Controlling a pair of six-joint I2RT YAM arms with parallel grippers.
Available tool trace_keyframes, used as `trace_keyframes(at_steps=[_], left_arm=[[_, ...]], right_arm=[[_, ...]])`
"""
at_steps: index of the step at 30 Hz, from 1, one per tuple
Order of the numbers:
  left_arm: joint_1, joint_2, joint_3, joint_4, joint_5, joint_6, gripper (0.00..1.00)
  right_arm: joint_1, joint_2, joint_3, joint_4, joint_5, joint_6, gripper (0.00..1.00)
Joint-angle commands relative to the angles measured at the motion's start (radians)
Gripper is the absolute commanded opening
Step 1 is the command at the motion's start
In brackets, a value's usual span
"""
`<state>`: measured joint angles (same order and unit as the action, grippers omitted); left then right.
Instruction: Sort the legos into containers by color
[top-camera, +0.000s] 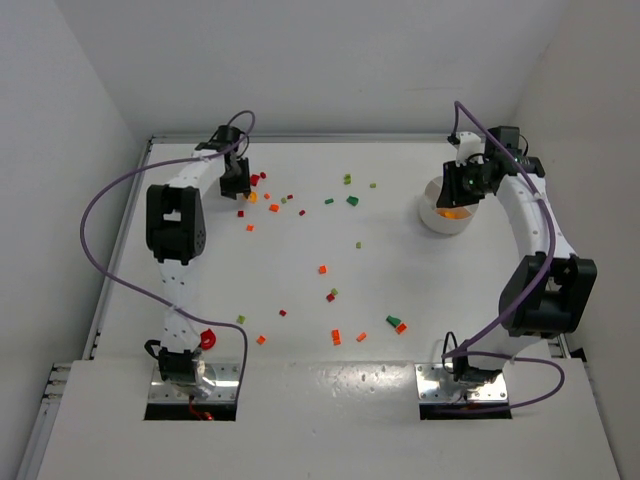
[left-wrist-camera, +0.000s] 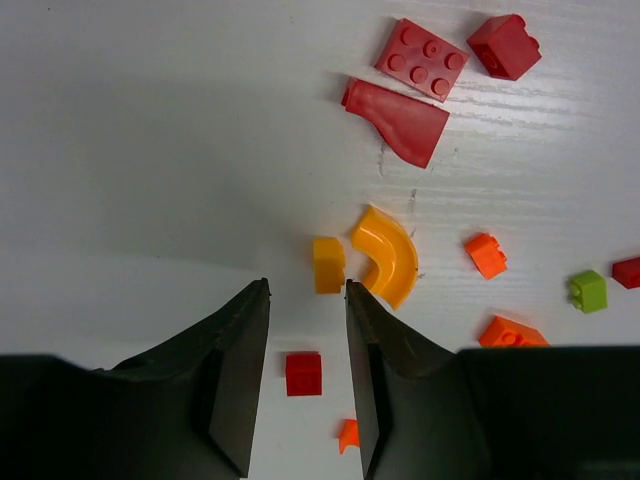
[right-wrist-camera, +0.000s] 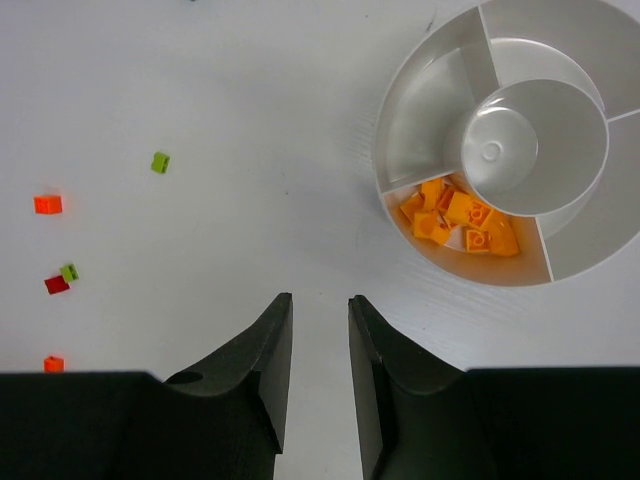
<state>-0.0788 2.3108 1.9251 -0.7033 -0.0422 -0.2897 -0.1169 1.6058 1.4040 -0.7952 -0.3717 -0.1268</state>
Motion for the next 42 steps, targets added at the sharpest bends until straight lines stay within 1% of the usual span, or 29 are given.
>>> trace_keyframes(at_steps=[1,8,9,12,13,14,15,16,18,19,20,21,22,23,24,26,27,28,30,31,32,33,34,35,37,38,39,40,42], left_arm=[[0.001,0.019,0.049,0.01,-0.022,0.001,0.42],[0.001,0.052,0.078,0.01,-0.022,0.001,0.42],[0.001,0.062,0.078,0.01,-0.022,0.001,0.41],[0.001,0.062,0.087,0.01,-0.022,0.001,0.32],[0.001,0.062,0.087,0.01,-0.012,0.001,0.26],[0.001,0.052,0.087,0.01,-0.012,0.01,0.22],[0.001,0.039,0.065,0.01,0.02,0.011,0.19],[0.001,0.026,0.052,0.01,0.039,0.023,0.14],[0.001,-0.033,0.002,0.01,0.134,0.044,0.1],[0.001,-0.062,-0.029,0.028,0.186,0.053,0.07],[0.01,-0.098,-0.067,0.078,0.244,0.053,0.07],[0.029,-0.137,-0.149,0.112,0.409,0.067,0.05],[0.039,-0.216,-0.19,0.138,0.494,0.067,0.04],[0.048,-0.258,-0.236,0.216,0.595,0.067,0.04],[0.059,-0.293,-0.312,0.255,0.822,0.054,0.03],[0.068,-0.352,-0.356,0.292,1.015,-0.006,0.03],[0.068,-0.363,-0.398,0.309,1.176,-0.04,0.03],[0.051,-0.372,-0.423,0.324,1.237,-0.07,0.03],[0.022,-0.431,-0.481,0.387,1.312,-0.132,0.02],[0.013,-0.462,-0.556,0.43,1.343,-0.158,0.02],[0.013,-0.49,-0.589,0.494,1.357,-0.182,0.02],[-0.002,-0.532,-0.613,0.513,1.357,-0.218,0.02],[-0.013,-0.55,-0.647,0.524,1.37,-0.218,0.0],[-0.013,-0.565,-0.661,0.537,1.381,-0.23,0.0],[-0.038,-0.587,-0.681,0.56,1.392,-0.255,0.0],[-0.038,-0.587,-0.696,0.561,1.407,-0.267,0.0],[-0.048,-0.587,-0.696,0.586,1.407,-0.302,0.0],[-0.049,-0.587,-0.707,0.602,1.418,-0.325,0.0],[-0.058,-0.596,-0.719,0.63,1.418,-0.362,0.0]], right_arm=[[-0.001,0.008,0.007,0.016,-0.015,0.012,0.29],[-0.001,0.008,0.007,0.016,-0.015,0.012,0.29],[-0.001,0.008,0.007,0.016,-0.015,0.012,0.29],[-0.001,0.008,0.007,0.016,-0.015,0.012,0.26],[-0.001,0.008,0.007,0.016,-0.028,0.012,0.24],[-0.001,0.008,0.007,0.016,-0.029,0.012,0.24],[-0.001,0.008,0.007,0.016,-0.045,0.012,0.24],[0.008,0.008,0.007,0.016,-0.059,0.012,0.24],[0.019,0.008,0.016,0.005,-0.11,-0.002,0.26],[0.019,0.008,0.016,-0.004,-0.168,-0.011,0.27],[0.034,0.017,0.016,-0.013,-0.199,-0.022,0.29],[0.058,0.017,0.016,-0.022,-0.226,-0.031,0.3],[0.075,0.017,0.016,-0.022,-0.26,-0.04,0.33],[0.094,0.002,0.007,-0.001,-0.272,-0.051,0.35],[0.13,-0.007,0.007,0.01,-0.273,-0.051,0.36],[0.167,-0.02,-0.031,0.062,-0.294,-0.062,0.41],[0.199,-0.032,-0.042,0.082,-0.294,-0.071,0.44],[0.215,-0.041,-0.069,0.1,-0.32,-0.071,0.49],[0.246,-0.05,-0.097,0.161,-0.343,-0.08,0.53],[0.279,-0.059,-0.121,0.18,-0.373,-0.08,0.56],[0.298,-0.06,-0.131,0.221,-0.384,-0.08,0.58],[0.318,-0.075,-0.149,0.253,-0.385,-0.059,0.59],[0.356,-0.087,-0.161,0.293,-0.385,-0.003,0.59],[0.371,-0.113,-0.178,0.409,-0.385,0.039,0.59],[0.42,-0.138,-0.235,0.543,-0.352,0.126,0.59],[0.439,-0.138,-0.249,0.6,-0.352,0.183,0.61],[0.459,-0.138,-0.263,0.69,-0.337,0.202,0.61],[0.5,-0.138,-0.263,0.721,-0.328,0.214,0.61],[0.537,-0.103,-0.252,0.752,-0.328,0.223,0.62]])
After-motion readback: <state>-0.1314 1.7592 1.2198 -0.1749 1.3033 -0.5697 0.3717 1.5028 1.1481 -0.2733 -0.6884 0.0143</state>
